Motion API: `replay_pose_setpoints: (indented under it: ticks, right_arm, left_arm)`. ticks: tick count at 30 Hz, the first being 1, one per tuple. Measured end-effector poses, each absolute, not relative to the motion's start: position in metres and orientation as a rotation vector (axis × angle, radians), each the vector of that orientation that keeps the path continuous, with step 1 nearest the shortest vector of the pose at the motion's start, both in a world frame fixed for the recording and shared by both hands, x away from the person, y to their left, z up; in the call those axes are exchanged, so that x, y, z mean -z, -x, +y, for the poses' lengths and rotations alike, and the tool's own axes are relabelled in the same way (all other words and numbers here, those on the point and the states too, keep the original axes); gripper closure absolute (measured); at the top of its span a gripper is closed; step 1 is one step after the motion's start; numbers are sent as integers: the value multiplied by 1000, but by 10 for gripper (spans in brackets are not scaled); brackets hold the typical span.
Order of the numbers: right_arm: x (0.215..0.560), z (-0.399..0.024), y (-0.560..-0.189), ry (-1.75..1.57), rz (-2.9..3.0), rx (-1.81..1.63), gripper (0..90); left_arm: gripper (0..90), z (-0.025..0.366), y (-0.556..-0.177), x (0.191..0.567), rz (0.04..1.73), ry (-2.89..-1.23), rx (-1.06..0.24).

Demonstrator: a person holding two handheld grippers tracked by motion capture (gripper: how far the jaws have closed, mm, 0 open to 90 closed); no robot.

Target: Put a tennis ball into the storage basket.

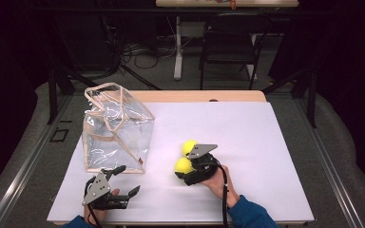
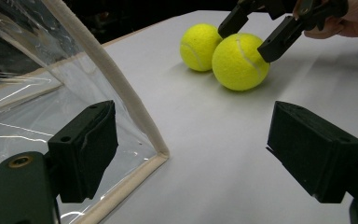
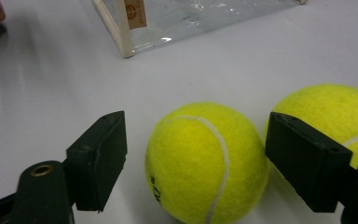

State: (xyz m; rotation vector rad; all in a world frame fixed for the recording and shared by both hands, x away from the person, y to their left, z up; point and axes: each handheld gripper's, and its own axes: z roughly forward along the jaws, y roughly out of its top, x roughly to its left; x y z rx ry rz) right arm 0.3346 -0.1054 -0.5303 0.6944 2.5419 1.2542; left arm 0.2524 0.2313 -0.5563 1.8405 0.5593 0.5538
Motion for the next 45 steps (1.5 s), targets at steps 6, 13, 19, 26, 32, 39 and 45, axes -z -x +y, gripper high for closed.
replay_pose_setpoints:
  ticks: [6, 13, 19, 26, 32, 39, 45]
  right_arm:
    - [533, -105, -335, -708, 2533, -1227, 238]
    - [536, -102, -335, -724, 2538, -1188, 254]
    - [538, -99, -333, -729, 2548, -1160, 254]
    - [540, -100, -334, -741, 2554, -1160, 252]
    - [543, -99, -335, -756, 2554, -1144, 252]
    - [543, -99, -335, -767, 2540, -1165, 258]
    - [540, -96, -333, -740, 2526, -1167, 261]
  left_arm:
    - [158, 231, -253, 557, 562, -1841, -551]
    - [158, 231, -252, 556, 559, -1840, -554]
    - [158, 230, -252, 557, 563, -1844, -554]
    - [158, 230, -253, 557, 563, -1845, -553]
    - [158, 230, -252, 556, 563, -1843, -556]
    - [158, 231, -253, 557, 561, -1847, -553]
    - [158, 230, -253, 557, 568, -1850, -555]
